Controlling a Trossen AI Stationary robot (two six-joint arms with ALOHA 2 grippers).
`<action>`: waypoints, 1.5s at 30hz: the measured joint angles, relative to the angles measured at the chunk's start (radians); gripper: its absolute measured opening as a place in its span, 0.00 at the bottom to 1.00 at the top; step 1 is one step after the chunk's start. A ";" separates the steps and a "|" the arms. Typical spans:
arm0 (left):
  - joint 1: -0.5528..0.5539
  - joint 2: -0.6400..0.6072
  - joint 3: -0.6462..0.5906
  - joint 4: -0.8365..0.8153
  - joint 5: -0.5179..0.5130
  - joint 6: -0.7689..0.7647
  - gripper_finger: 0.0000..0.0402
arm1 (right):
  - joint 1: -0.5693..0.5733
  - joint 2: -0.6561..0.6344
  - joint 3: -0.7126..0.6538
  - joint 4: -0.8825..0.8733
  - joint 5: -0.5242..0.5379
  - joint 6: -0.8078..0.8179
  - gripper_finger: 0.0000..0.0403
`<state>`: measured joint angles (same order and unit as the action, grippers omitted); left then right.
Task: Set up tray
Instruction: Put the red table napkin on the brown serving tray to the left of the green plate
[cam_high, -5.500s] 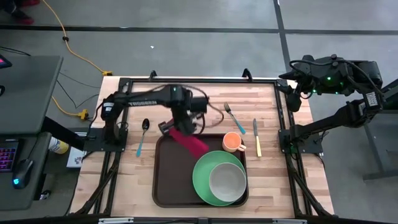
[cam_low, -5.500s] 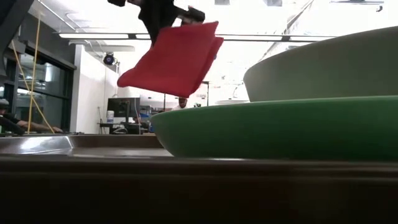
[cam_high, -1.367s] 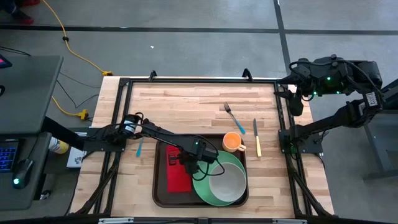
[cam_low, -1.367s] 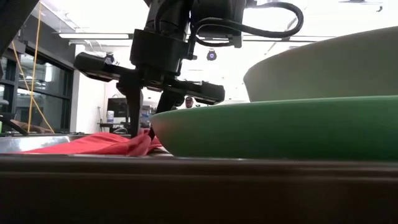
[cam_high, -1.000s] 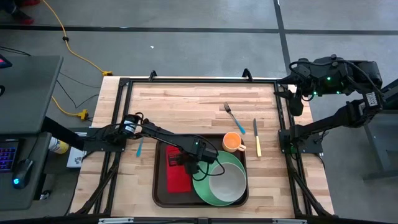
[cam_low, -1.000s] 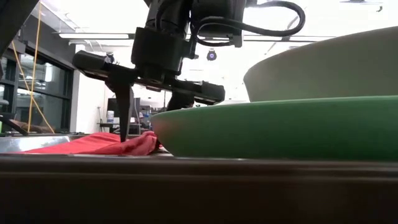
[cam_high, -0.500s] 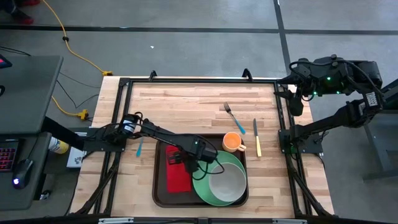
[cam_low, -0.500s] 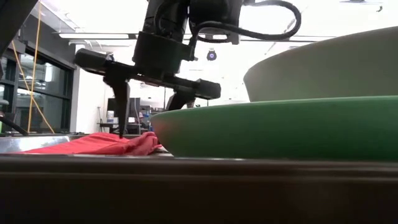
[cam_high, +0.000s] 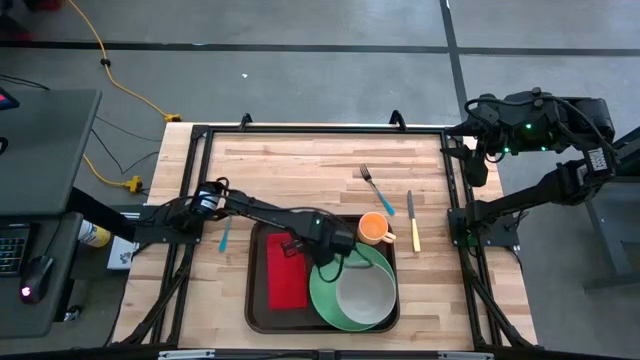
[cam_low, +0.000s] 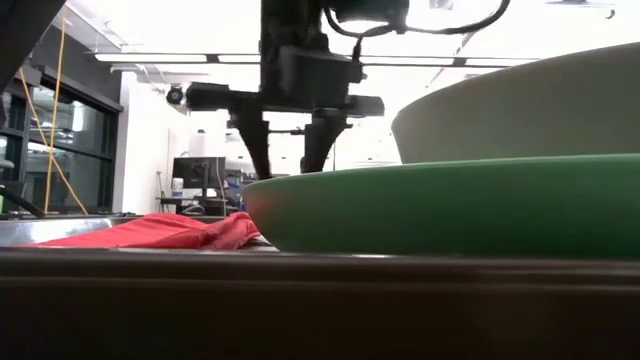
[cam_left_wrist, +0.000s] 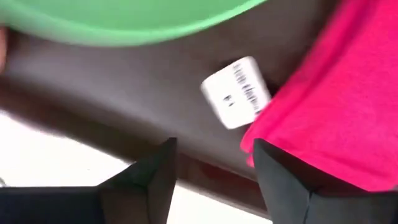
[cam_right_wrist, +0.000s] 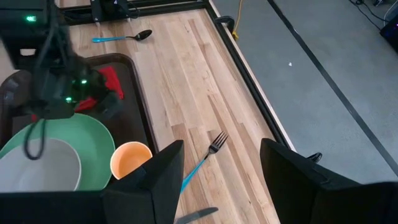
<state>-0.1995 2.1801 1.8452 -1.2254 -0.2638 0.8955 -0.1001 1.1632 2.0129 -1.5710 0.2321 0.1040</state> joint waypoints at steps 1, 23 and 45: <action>0.013 -0.007 0.000 -0.002 0.001 -0.058 0.56 | 0.000 0.000 0.000 0.000 0.000 0.000 0.47; -0.028 -0.168 -0.008 -0.081 0.093 -0.866 0.04 | 0.000 -0.014 0.000 0.000 0.010 0.001 0.47; -0.290 -0.167 -0.319 0.180 0.155 -1.776 0.06 | 0.000 -0.011 0.000 0.000 0.087 0.123 0.47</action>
<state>-0.4891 2.0129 1.5257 -1.0454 -0.1091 -0.8801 -0.1001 1.1519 2.0131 -1.5711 0.3187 0.2270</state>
